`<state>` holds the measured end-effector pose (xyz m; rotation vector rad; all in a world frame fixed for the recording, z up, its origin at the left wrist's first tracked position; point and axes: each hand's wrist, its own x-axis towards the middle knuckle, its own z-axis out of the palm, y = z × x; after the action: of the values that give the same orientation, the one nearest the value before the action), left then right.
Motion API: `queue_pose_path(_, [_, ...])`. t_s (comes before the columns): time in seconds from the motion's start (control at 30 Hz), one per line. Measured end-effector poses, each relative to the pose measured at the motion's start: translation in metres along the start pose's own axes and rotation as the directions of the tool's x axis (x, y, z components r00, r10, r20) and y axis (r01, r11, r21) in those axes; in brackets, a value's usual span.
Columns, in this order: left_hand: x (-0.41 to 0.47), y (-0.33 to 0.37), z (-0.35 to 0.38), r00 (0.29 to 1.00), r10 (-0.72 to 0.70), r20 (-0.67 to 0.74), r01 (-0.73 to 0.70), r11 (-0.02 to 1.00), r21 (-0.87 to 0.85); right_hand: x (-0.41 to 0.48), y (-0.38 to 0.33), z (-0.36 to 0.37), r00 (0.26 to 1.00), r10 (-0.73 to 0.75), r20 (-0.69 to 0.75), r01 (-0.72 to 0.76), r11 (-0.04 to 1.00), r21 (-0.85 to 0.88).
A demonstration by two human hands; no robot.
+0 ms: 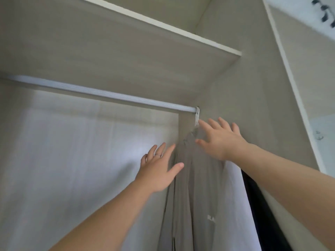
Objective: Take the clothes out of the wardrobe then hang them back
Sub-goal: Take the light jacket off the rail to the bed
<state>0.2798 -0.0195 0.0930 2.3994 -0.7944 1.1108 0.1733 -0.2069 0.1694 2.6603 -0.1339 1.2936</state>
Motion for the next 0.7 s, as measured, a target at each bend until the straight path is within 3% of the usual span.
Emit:
queue_pose_path(0.2, [0.049,0.013,0.034,0.994,0.077,0.072,-0.062,0.979,-0.194,0.038,0.008,0.008,0.972,0.182,0.148,-0.18,0.983,-0.029])
queue_pose_path(0.37, [0.071,0.027,0.057,0.986,0.148,0.082,-0.108,0.923,-0.369,0.057,0.008,0.005,0.97,0.236,0.056,-0.23,0.969,-0.096])
queue_pose_path(0.57, [0.079,0.047,0.066,0.98,0.146,0.138,-0.007,0.71,-0.704,0.081,0.013,-0.008,0.956,0.292,0.019,-0.292,0.956,0.015])
queue_pose_path(0.7, [0.077,0.054,0.07,0.973,0.175,0.15,-0.013,0.693,-0.721,0.093,0.004,-0.022,0.937,0.337,0.087,-0.347,0.926,0.149])
